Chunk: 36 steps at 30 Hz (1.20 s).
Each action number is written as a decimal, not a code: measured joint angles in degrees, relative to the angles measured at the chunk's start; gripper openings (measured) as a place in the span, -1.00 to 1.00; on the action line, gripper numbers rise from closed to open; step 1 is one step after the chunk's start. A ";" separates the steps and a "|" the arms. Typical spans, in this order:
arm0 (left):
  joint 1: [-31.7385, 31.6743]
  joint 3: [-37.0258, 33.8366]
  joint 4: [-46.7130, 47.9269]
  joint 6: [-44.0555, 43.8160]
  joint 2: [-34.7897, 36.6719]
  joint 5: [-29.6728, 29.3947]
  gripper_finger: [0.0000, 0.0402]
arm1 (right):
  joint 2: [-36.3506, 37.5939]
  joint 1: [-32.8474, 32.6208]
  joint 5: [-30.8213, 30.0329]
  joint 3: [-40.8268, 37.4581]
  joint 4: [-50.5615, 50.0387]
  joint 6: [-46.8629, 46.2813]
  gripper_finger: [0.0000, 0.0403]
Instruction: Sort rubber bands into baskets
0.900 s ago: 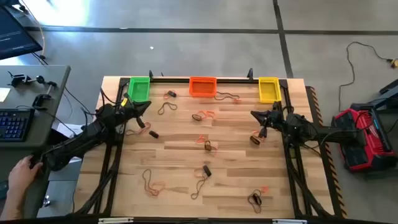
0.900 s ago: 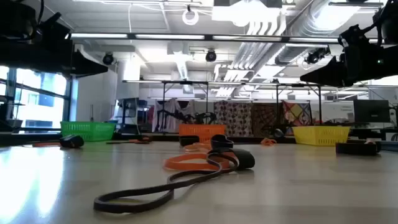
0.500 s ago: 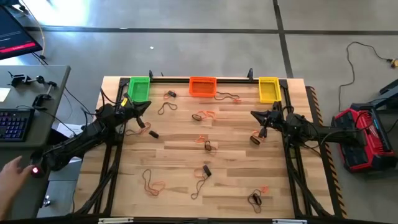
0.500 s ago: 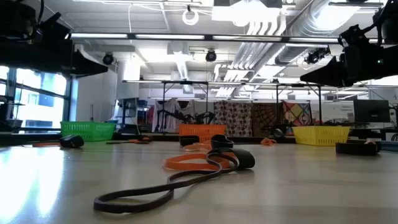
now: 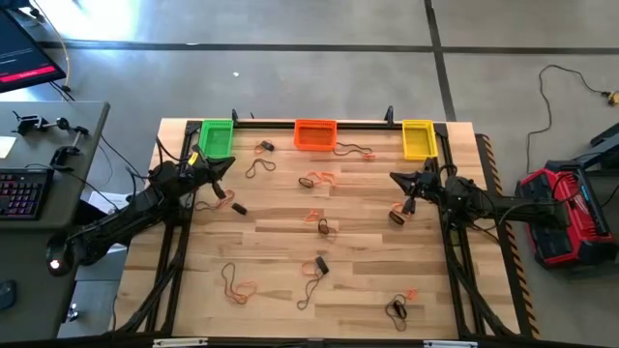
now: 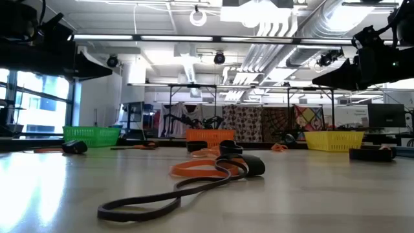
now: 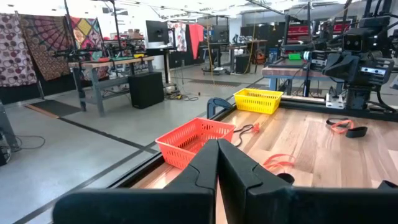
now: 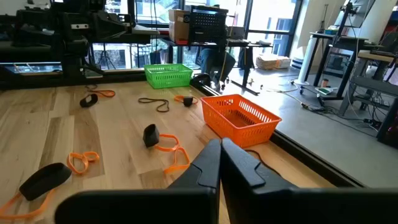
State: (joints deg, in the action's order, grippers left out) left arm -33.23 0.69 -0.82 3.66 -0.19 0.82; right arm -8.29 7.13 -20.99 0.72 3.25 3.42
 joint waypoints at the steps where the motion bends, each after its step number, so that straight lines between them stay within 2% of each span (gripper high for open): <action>1: 0.01 0.00 0.00 0.00 0.00 0.00 -1.00 | 0.01 0.00 0.01 -0.01 -0.02 0.02 -1.00; 12: 0.00 0.00 0.00 0.10 -0.01 -0.02 -1.00 | 0.01 -0.01 0.00 0.00 -0.01 0.00 -1.00; 17: -0.22 0.00 -0.37 13.73 -0.01 -0.34 -1.00 | 0.01 0.01 -0.01 0.01 0.00 0.00 -1.00; 20: -0.22 0.00 -0.37 16.28 -0.02 -0.39 -1.00 | 0.01 -0.01 0.00 0.01 0.00 0.00 -1.00; 27: -0.22 0.00 -0.35 15.90 -0.02 -0.44 -1.00 | 0.00 0.00 0.01 0.00 -0.01 0.02 -1.00; 36: -0.22 0.00 -0.82 8.33 -0.02 -0.22 -1.00 | 0.01 0.00 0.01 -0.01 -0.01 0.00 -1.00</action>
State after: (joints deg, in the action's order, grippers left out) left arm -33.45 0.69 -1.64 12.00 -0.21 0.60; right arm -8.28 7.13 -20.98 0.72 3.23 3.42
